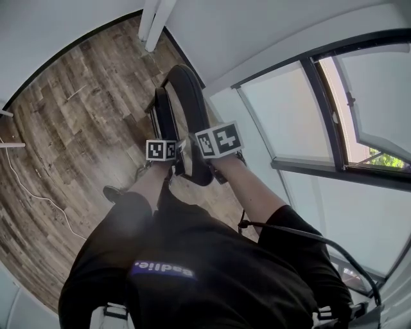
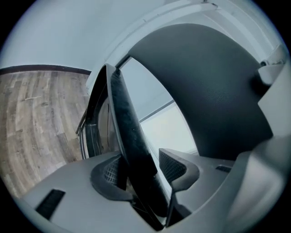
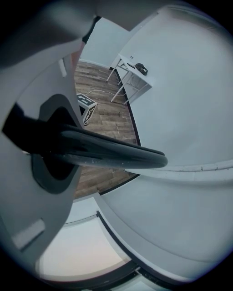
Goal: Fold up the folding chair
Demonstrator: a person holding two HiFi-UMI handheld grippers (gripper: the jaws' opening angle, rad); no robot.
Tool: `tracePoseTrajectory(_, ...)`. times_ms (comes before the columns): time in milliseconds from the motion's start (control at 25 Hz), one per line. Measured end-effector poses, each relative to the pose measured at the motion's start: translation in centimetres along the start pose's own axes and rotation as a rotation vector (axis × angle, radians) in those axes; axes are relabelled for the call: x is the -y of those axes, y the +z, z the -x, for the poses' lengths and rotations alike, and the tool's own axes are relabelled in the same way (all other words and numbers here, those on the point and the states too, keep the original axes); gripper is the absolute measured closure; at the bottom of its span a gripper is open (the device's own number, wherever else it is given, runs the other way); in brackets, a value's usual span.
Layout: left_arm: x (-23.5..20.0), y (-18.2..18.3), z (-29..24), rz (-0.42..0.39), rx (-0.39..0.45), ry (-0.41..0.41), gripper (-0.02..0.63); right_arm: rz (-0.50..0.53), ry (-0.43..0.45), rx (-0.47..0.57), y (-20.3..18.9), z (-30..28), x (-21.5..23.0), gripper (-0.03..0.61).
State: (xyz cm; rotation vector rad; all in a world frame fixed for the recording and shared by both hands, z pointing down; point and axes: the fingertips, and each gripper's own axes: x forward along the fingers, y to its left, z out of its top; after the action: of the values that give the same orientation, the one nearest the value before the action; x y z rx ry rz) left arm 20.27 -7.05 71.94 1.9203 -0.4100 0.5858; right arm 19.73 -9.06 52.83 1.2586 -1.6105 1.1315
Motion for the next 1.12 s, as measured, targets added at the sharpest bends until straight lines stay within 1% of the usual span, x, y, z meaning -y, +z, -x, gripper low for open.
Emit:
tracePoseTrajectory(200,0.2,0.2,1.1,-0.014,0.02,0.016,0.43,0.004,-0.01,-0.008,0.0,0.5,1.4,0.486)
tracePoseTrajectory(280,0.1,0.1,2.2,-0.001,0.029,0.014,0.426,0.005,-0.016,-0.01,-0.1,0.7,1.6,0.485)
tracePoseTrajectory(360,0.3,0.0,3.7,-0.011,0.037,0.018,0.426,-0.002,-0.015,-0.009,-0.3,0.8,1.9,0.485)
tracePoseTrajectory(440,0.9,0.4,5.6,-0.072,0.051,0.033,0.426,-0.009,-0.008,-0.005,-0.3,1.0,2.0,0.485)
tracePoseTrajectory(640,4.4,1.6,11.3,-0.371,0.098,0.051,0.426,-0.009,0.002,-0.003,-0.4,1.3,1.8,0.485)
tracePoseTrajectory(720,5.6,2.3,14.0,-0.454,0.136,0.065,0.426,-0.011,0.004,-0.001,-0.5,1.4,1.9,0.485)
tracePoseTrajectory(800,6.7,3.1,17.1,-0.504,0.186,0.074,0.426,-0.022,0.011,0.004,-0.6,1.6,2.0,0.485)
tracePoseTrajectory(880,8.0,3.9,20.4,-0.527,0.242,0.064,0.426,-0.032,0.016,0.008,-0.7,1.7,2.1,0.485)
tracePoseTrajectory(1000,11.1,4.7,25.2,-0.54,0.32,0.003,0.427,-0.04,0.024,0.013,-0.8,2.0,2.4,0.485)
tracePoseTrajectory(1120,14.1,5.2,29.4,-0.604,0.372,-0.039,0.428,-0.051,0.031,0.022,-0.7,1.9,2.7,0.485)
